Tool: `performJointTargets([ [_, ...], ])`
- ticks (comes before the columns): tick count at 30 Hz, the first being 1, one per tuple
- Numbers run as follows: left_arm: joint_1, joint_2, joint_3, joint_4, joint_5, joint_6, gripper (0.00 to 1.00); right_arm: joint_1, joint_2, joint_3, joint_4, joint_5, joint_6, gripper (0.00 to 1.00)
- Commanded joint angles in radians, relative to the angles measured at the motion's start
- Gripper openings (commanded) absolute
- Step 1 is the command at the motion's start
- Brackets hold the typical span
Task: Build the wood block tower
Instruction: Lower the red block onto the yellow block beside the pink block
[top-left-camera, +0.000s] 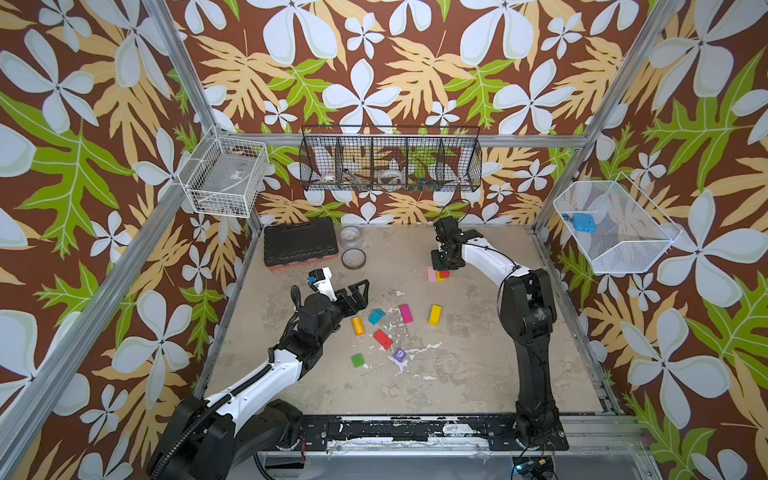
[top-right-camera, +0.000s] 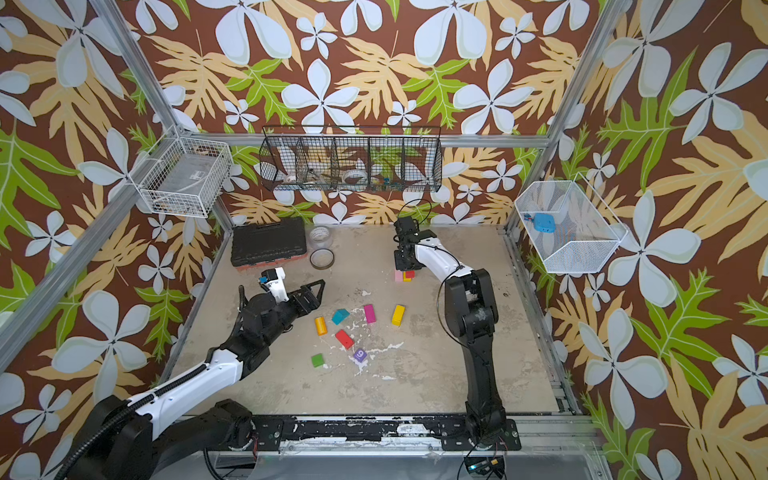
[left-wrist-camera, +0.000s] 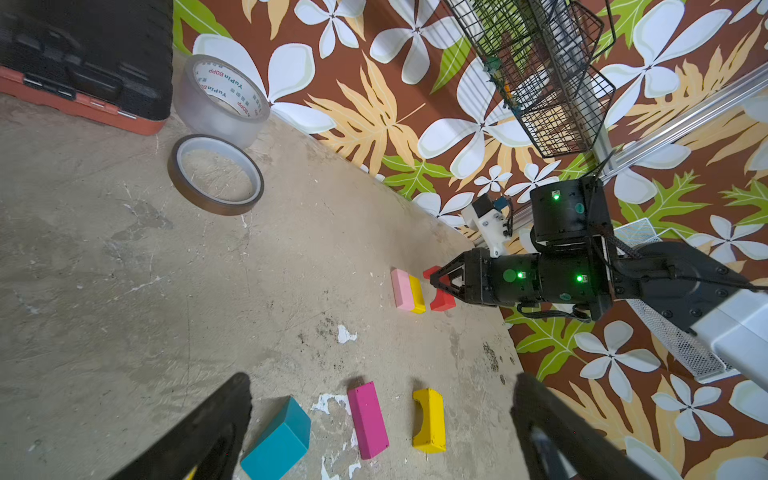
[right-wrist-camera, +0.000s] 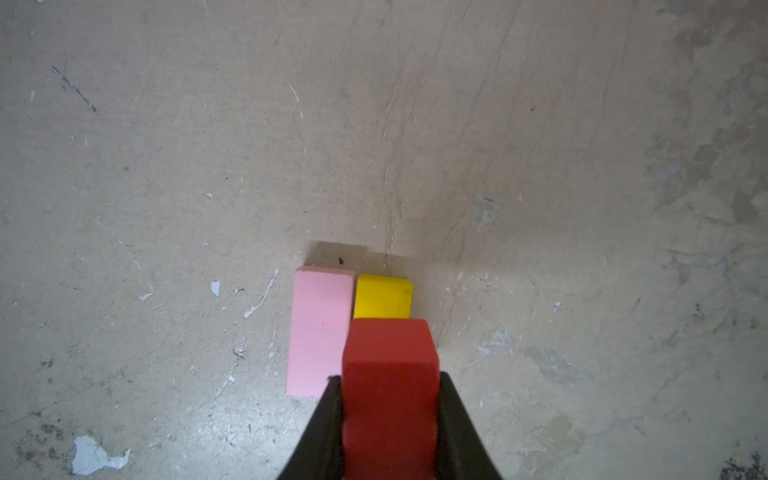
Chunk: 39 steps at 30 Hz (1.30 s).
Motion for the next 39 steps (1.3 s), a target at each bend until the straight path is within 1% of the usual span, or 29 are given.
performJointTargets([
  [1,0.002,-0.002,0.008,0.006,0.009,-0.001,0.98,0.0,0.007,0.01,-0.021,0.021,0.0,0.03],
  [11,0.002,0.006,0.009,0.003,0.006,0.0,0.98,-0.003,0.032,0.03,-0.023,0.008,-0.002,0.05],
  [22,0.002,0.014,0.013,0.005,0.014,-0.001,0.99,-0.012,0.092,0.107,-0.06,-0.008,-0.005,0.05],
  [33,0.002,0.023,0.016,0.005,0.014,0.0,0.99,-0.033,0.117,0.129,-0.057,-0.091,0.022,0.06],
  [39,0.002,0.029,0.017,0.004,0.016,0.0,0.99,-0.032,0.115,0.132,-0.06,-0.095,0.042,0.06],
])
